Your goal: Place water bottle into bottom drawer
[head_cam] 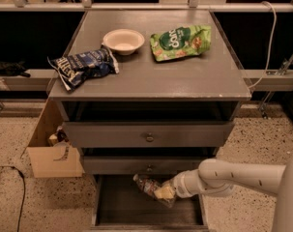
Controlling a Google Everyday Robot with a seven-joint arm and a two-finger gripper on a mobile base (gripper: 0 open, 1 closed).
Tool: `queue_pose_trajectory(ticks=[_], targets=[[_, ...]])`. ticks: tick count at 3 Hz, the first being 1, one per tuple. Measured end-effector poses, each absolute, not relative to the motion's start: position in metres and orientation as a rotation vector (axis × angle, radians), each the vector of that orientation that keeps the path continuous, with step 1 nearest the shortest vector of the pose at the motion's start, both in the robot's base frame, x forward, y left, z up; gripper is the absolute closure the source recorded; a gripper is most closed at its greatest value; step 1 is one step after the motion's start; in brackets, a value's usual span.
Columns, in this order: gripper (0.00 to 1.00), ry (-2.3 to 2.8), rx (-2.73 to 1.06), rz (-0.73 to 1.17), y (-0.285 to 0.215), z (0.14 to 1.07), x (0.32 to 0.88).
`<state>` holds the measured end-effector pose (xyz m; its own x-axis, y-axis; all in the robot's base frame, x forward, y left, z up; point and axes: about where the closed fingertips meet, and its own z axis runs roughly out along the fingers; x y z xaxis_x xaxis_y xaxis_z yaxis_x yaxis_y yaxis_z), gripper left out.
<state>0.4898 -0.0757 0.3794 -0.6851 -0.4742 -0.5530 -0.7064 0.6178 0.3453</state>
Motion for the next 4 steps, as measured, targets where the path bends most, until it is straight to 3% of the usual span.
queue_pose_trajectory(ticks=[2, 4], targets=[[1.00, 2.453, -0.997, 0.735, -0.071, 0.370, 0.486], [1.00, 2.526, -1.146, 0.584, -0.089, 0.318, 0.447]])
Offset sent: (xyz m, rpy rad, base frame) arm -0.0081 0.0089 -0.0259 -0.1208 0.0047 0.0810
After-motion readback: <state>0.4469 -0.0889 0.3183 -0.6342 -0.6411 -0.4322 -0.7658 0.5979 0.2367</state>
